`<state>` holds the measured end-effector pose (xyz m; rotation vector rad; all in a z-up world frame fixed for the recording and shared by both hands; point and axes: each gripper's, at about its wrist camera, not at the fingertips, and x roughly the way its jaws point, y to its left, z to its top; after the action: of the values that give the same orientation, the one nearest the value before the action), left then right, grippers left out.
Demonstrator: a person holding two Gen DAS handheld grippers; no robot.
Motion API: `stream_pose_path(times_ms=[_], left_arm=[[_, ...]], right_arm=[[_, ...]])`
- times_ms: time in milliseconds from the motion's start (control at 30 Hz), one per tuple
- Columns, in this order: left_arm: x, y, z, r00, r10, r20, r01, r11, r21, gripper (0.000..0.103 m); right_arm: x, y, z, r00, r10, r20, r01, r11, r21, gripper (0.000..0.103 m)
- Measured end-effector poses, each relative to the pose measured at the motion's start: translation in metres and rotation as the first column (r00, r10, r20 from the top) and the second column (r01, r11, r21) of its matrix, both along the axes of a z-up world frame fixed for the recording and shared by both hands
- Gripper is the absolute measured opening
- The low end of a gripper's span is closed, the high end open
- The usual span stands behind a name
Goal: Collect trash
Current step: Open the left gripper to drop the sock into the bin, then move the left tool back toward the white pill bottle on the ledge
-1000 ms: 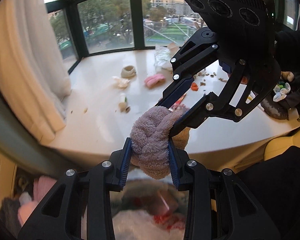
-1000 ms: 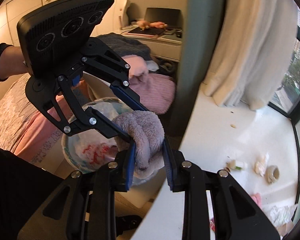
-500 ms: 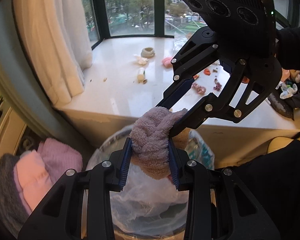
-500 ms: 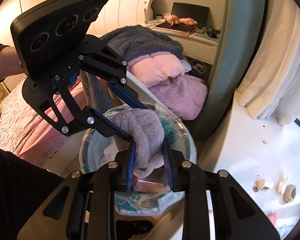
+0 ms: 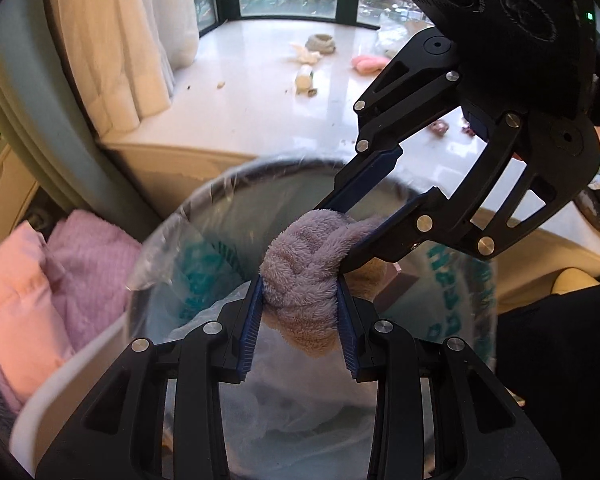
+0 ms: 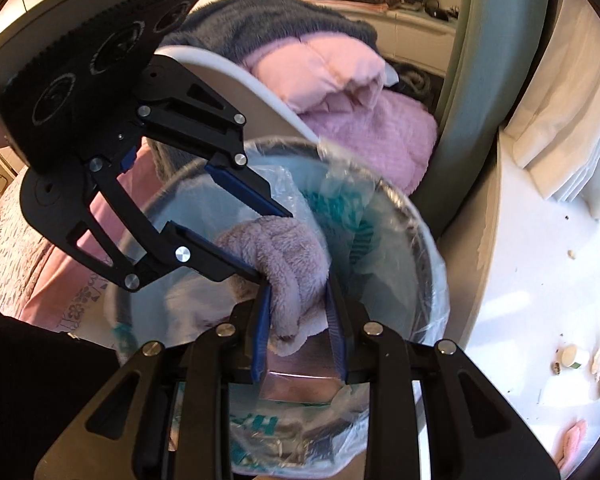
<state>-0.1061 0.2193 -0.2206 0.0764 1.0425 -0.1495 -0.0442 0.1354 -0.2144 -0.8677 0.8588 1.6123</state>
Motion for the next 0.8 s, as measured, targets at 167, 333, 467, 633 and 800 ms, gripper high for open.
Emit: stream_pose_path(times_ms=[167, 333, 467, 633, 800], left_arm=[[-0.002, 0.003, -0.009, 0.999, 0.034, -0.011, -0.033, 0.999, 0.011, 0.057], [-0.013, 0.005, 0.002, 0.998, 0.059, 0.015, -0.059, 0.998, 0.009, 0.092], [-0.015, 0.002, 0.014, 0.996, 0.075, 0.046, -0.076, 0.997, 0.013, 0.097], [-0.004, -0.009, 0.038, 0.993, 0.046, 0.105, -0.048, 0.999, 0.013, 0.097], [0.02, -0.031, 0.064, 0.986, -0.019, 0.166, 0.02, 1.0, -0.002, 0.097]], right_arm=[[0.003, -0.001, -0.01, 1.0, -0.022, 0.017, 0.022, 1.0, -0.003, 0.051], [0.016, -0.018, 0.005, 0.996, -0.087, 0.03, 0.086, 0.996, 0.03, 0.08], [0.033, -0.041, 0.022, 0.979, -0.198, 0.052, 0.195, 0.979, 0.06, 0.087], [0.052, -0.071, 0.043, 0.936, -0.344, 0.069, 0.337, 0.936, 0.103, 0.087], [0.073, -0.11, 0.063, 0.875, -0.481, 0.049, 0.471, 0.871, 0.143, 0.087]])
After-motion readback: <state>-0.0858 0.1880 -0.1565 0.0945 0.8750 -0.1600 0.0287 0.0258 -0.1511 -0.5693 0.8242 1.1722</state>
